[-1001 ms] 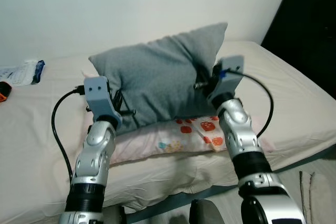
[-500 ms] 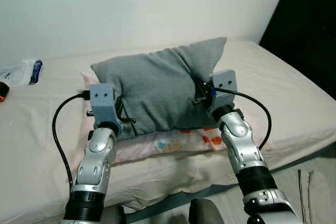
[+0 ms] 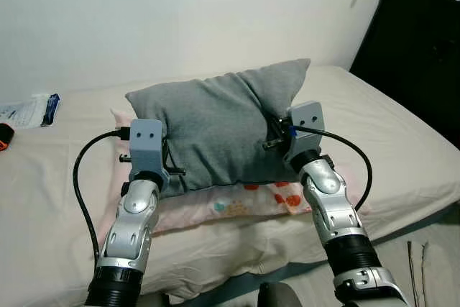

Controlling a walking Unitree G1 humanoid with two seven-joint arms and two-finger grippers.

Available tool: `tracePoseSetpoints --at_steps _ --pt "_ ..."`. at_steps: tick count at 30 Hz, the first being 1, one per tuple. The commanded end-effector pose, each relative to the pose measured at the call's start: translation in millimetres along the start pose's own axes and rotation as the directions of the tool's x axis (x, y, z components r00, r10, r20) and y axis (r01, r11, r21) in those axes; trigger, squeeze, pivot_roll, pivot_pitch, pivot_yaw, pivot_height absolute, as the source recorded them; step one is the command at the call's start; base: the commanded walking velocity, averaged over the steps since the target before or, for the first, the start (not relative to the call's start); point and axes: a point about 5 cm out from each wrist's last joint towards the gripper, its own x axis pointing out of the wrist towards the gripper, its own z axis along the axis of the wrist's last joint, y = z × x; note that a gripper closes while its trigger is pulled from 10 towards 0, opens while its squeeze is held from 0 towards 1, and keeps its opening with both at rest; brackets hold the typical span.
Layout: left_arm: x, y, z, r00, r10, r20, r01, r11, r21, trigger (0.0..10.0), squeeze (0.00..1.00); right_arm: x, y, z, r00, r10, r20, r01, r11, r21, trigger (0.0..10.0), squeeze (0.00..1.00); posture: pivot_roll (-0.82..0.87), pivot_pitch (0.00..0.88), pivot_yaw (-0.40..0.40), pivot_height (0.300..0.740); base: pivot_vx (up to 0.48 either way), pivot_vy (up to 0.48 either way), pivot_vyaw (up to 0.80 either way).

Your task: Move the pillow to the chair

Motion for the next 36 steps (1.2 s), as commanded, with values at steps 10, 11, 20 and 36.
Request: tracePoseSetpoints --at_steps 10,11,20,36 --pt "5.3 -11.9 19.1 0.996 -0.039 0.082 0.042 0.999 -0.028 10.0 0.0 4.9 15.1 5.0 0.999 0.051 0.0 -0.051 0.996 0.075 10.0 0.0 -0.01 0.0 -0.075 0.67 0.0 0.0 0.0" --pt "5.4 -12.2 19.1 0.996 -0.041 0.081 0.044 0.999 -0.031 10.0 0.0 5.1 15.2 4.7 0.999 0.049 -0.005 -0.048 0.996 0.071 10.0 0.0 -0.01 0.0 -0.075 0.67 0.0 0.0 0.0" --pt "7.4 -14.1 20.7 0.995 -0.053 0.089 0.056 0.998 -0.031 10.0 0.0 4.7 13.5 8.3 0.998 0.063 0.009 -0.064 0.996 0.068 10.0 0.0 -0.02 0.0 -0.066 0.67 0.0 0.0 0.0" --pt "8.2 -12.9 22.2 0.993 -0.059 0.1 0.062 0.998 -0.024 10.0 0.0 5.7 18.5 15.5 0.993 0.108 0.048 -0.111 0.992 0.06 10.0 0.0 -0.01 0.0 -0.065 0.715 0.0 0.0 0.0"
